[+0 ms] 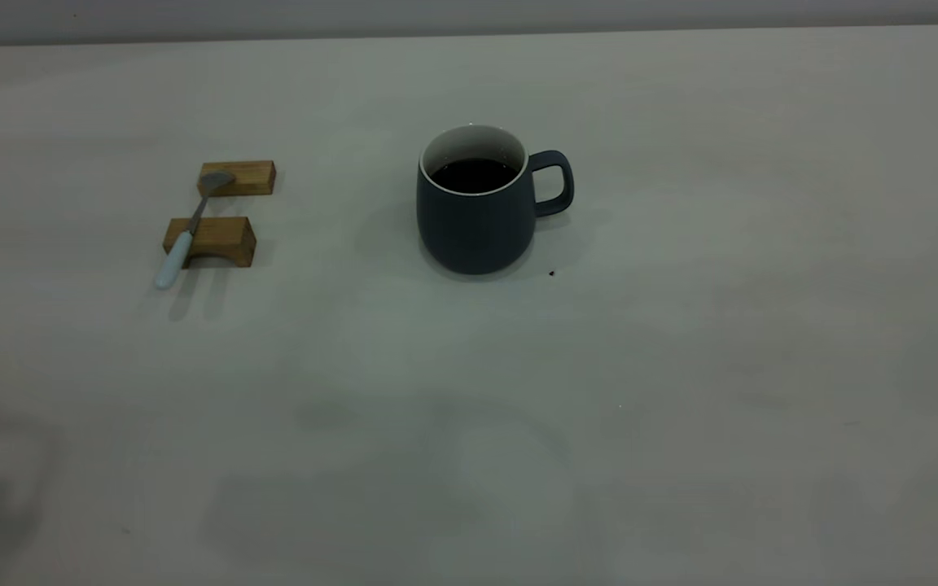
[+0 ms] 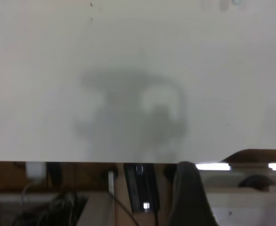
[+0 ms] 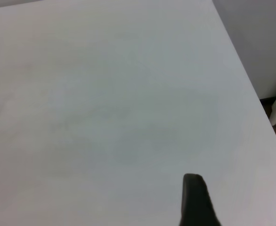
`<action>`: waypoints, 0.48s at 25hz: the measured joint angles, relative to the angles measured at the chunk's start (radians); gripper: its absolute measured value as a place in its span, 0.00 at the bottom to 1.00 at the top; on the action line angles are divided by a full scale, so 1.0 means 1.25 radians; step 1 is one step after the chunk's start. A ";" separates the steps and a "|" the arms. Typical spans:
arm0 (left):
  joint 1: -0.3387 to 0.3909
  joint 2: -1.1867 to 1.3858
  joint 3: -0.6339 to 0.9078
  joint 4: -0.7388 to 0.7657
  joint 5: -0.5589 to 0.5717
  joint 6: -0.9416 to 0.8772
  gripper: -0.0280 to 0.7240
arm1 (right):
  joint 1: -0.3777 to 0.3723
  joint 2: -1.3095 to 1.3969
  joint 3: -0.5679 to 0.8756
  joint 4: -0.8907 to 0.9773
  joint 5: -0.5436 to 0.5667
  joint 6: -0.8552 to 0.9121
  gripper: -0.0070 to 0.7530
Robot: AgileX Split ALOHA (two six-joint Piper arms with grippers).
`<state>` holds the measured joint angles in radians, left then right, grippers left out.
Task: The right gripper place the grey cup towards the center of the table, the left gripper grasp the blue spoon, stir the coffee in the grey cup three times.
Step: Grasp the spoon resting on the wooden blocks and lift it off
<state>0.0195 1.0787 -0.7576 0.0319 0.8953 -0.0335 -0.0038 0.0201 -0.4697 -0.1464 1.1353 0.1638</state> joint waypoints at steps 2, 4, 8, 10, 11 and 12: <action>0.000 0.106 -0.020 0.000 -0.032 0.000 0.83 | 0.000 0.000 0.000 0.000 0.000 0.000 0.68; 0.000 0.195 -0.034 -0.001 -0.072 0.000 0.83 | 0.000 0.000 0.000 0.000 0.000 0.000 0.68; 0.000 0.368 -0.074 -0.038 -0.137 0.005 0.83 | 0.000 0.000 0.000 0.000 0.001 0.000 0.68; 0.000 0.446 -0.103 -0.064 -0.165 0.016 0.83 | 0.000 0.000 0.000 0.000 0.001 0.000 0.68; 0.000 0.476 -0.121 -0.078 -0.179 0.019 0.83 | 0.000 0.000 0.000 0.000 0.001 0.000 0.68; -0.001 0.510 -0.140 -0.089 -0.194 0.021 0.83 | 0.000 0.000 0.000 0.000 0.001 0.000 0.68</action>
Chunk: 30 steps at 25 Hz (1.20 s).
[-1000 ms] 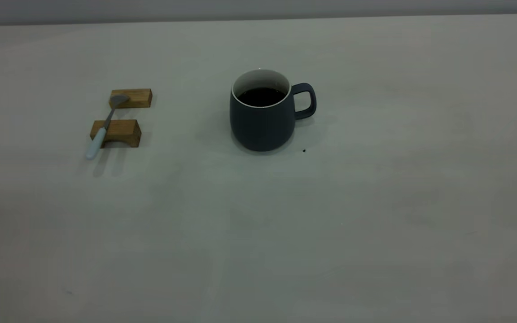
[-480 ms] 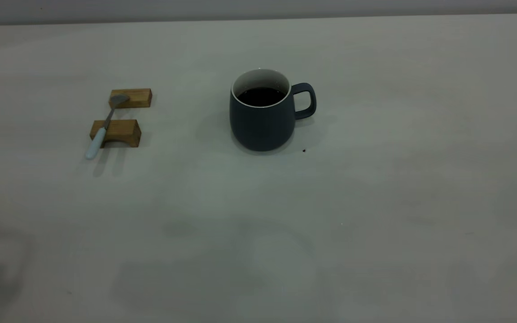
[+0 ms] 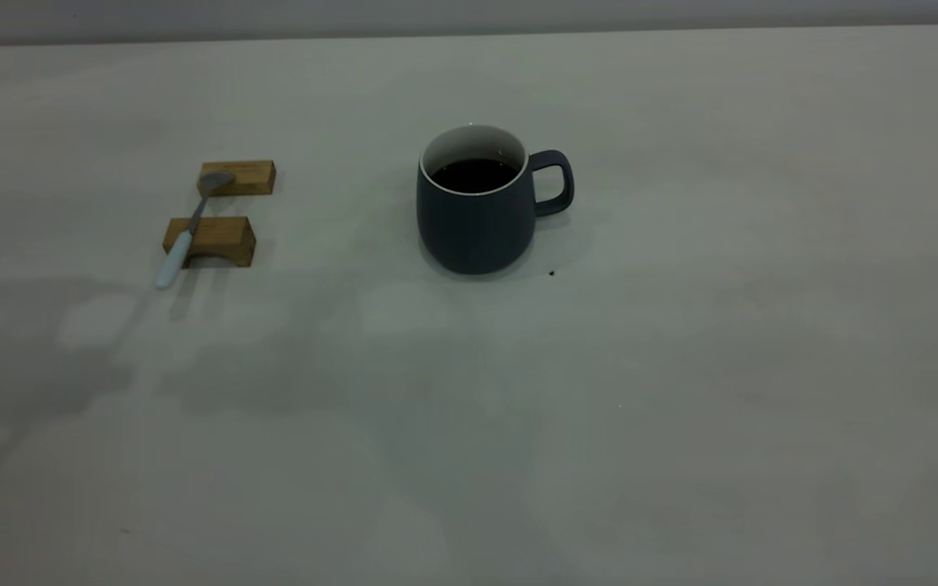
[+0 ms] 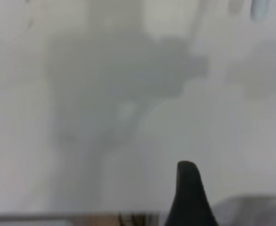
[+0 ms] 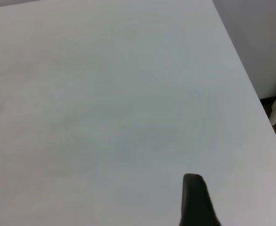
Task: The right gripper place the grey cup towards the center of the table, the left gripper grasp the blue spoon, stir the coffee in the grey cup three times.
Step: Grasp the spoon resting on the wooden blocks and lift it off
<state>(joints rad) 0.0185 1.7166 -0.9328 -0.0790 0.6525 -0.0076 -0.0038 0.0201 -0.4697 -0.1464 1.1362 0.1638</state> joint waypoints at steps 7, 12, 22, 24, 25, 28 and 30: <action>-0.051 0.205 -0.136 -0.008 -0.043 -0.018 0.83 | 0.000 0.000 0.000 0.000 0.000 0.000 0.68; -0.079 0.303 -0.179 -0.010 -0.065 -0.030 0.83 | 0.000 0.000 0.000 0.000 0.000 0.000 0.68; -0.090 0.391 -0.220 -0.024 -0.131 -0.043 0.83 | 0.000 0.000 0.000 0.000 0.000 0.000 0.68; -0.097 0.403 -0.228 -0.023 -0.135 -0.043 0.83 | 0.000 0.000 0.000 0.000 0.000 0.000 0.68; -0.102 0.410 -0.231 -0.023 -0.138 -0.043 0.83 | 0.000 0.000 0.000 0.000 0.000 0.000 0.68; -0.109 0.431 -0.233 -0.024 -0.153 -0.041 0.83 | 0.000 0.000 0.000 0.000 0.000 0.000 0.68; -0.109 0.444 -0.233 -0.024 -0.167 -0.041 0.83 | 0.000 0.000 0.000 0.000 0.000 0.000 0.68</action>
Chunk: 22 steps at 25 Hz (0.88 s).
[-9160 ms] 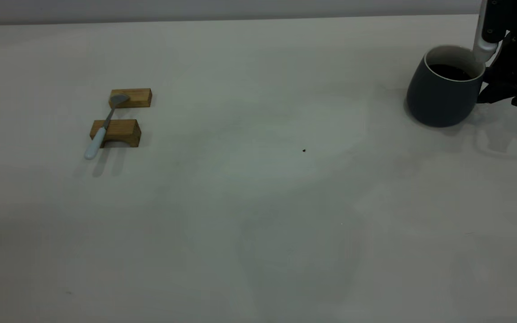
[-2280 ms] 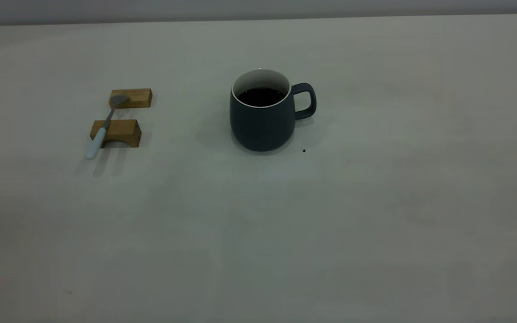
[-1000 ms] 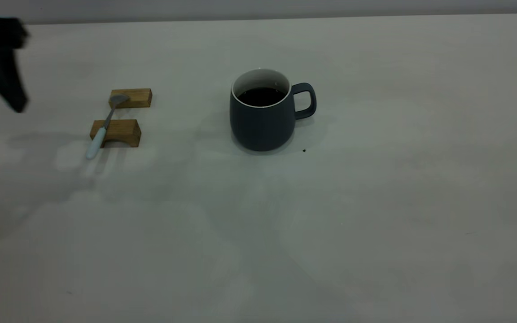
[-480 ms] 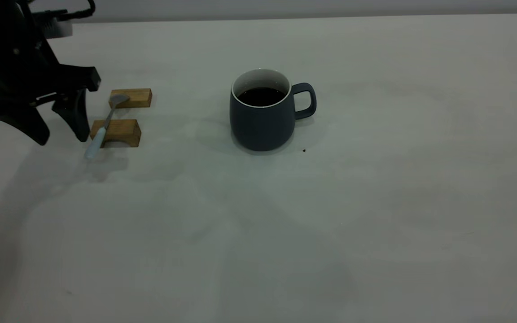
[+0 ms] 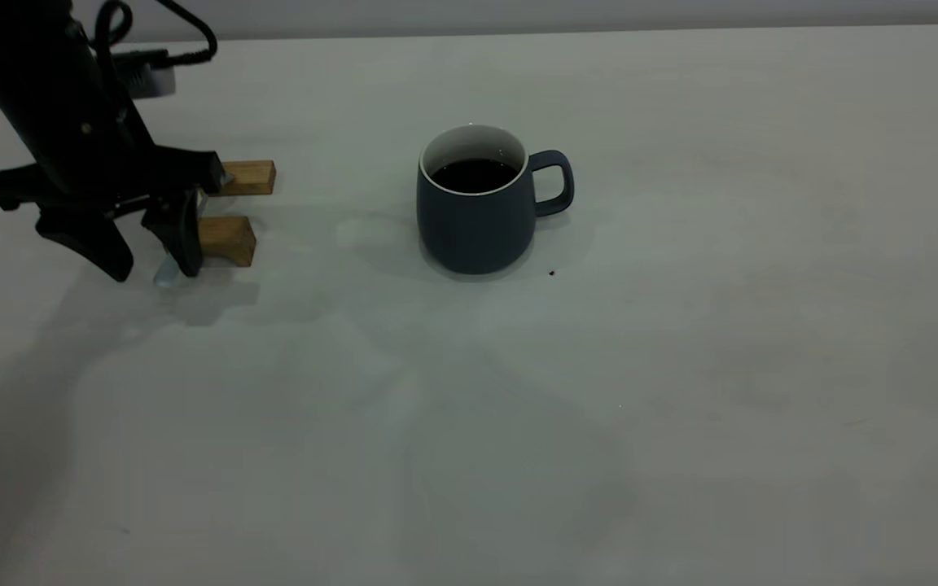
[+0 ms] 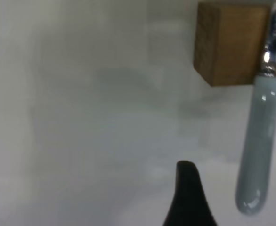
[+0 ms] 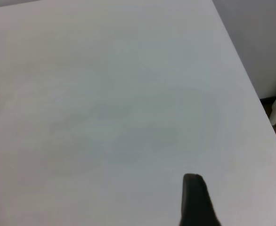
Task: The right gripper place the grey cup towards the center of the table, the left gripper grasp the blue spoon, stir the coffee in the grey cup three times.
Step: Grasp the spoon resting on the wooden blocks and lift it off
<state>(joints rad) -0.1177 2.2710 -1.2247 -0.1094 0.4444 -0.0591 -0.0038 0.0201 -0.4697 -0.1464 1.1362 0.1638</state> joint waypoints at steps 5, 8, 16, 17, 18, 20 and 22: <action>-0.002 0.032 -0.006 -0.002 -0.037 0.000 0.83 | 0.000 0.000 0.000 0.000 0.000 0.000 0.68; -0.002 0.049 -0.023 -0.002 -0.046 0.000 0.83 | 0.000 0.000 0.000 0.000 0.000 0.000 0.68; -0.002 0.070 -0.056 -0.002 -0.021 0.000 0.76 | 0.000 0.000 0.000 0.000 0.000 0.000 0.68; -0.002 0.069 -0.056 -0.002 -0.019 0.000 0.74 | 0.000 0.000 0.000 0.000 0.000 0.000 0.68; -0.002 0.069 -0.056 -0.002 -0.022 0.000 0.73 | 0.000 0.000 0.000 0.000 0.000 0.000 0.68; -0.002 0.069 -0.056 -0.002 -0.030 0.000 0.69 | 0.000 0.000 0.000 0.000 0.000 0.000 0.68; -0.002 0.069 -0.056 -0.002 -0.038 0.000 0.63 | 0.000 0.000 0.000 0.000 0.000 0.000 0.68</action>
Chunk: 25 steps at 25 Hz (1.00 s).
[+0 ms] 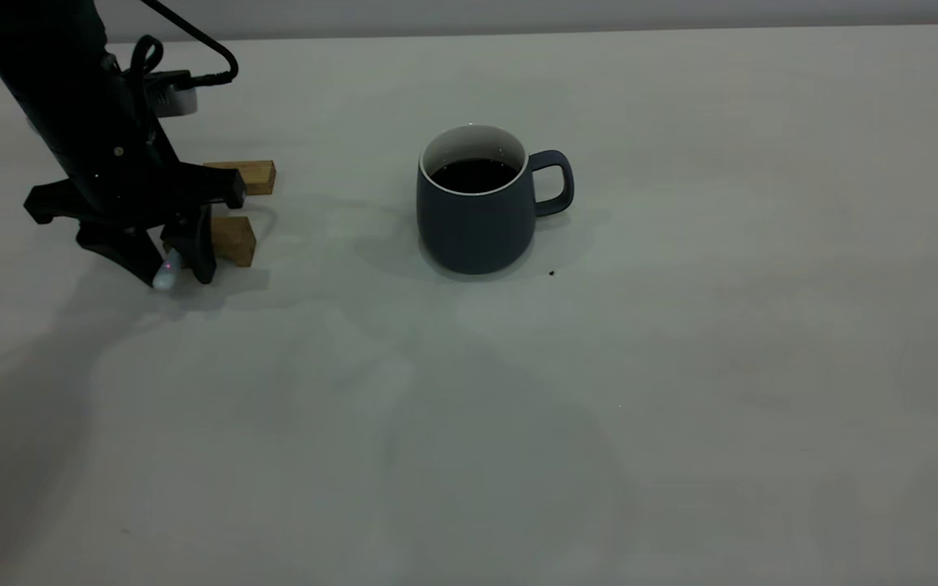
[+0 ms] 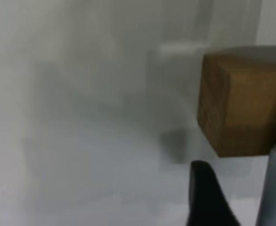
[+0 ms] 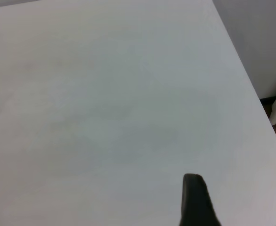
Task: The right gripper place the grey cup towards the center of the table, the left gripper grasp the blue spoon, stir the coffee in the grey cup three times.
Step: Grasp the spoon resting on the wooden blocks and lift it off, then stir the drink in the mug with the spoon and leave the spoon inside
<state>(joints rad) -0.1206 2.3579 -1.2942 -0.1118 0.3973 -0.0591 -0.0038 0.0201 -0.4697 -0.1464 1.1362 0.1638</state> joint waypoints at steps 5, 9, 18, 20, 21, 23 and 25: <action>-0.006 0.000 0.000 0.000 -0.007 0.000 0.34 | 0.000 0.000 0.000 0.000 0.000 0.000 0.68; -0.007 0.000 0.000 0.000 -0.004 0.001 0.20 | 0.000 0.000 0.000 0.000 0.000 0.000 0.68; -0.012 -0.121 -0.029 -0.018 0.164 0.001 0.20 | 0.000 0.000 0.000 0.000 0.000 0.000 0.68; -0.017 -0.174 -0.036 -0.068 0.207 0.001 0.20 | 0.000 0.000 0.000 0.000 0.000 0.000 0.68; -0.021 -0.195 -0.038 -0.100 0.231 0.001 0.20 | 0.000 0.000 0.000 0.000 0.000 0.000 0.68; -0.027 -0.218 -0.038 -0.193 0.270 0.019 0.20 | 0.000 0.000 0.000 0.000 0.000 0.000 0.68; -0.032 -0.224 -0.038 -0.292 0.304 0.051 0.20 | 0.000 0.000 0.000 0.000 0.000 0.000 0.68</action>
<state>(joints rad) -0.1609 2.0777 -1.3418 -0.4769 0.7768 0.0052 -0.0038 0.0201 -0.4697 -0.1464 1.1362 0.1638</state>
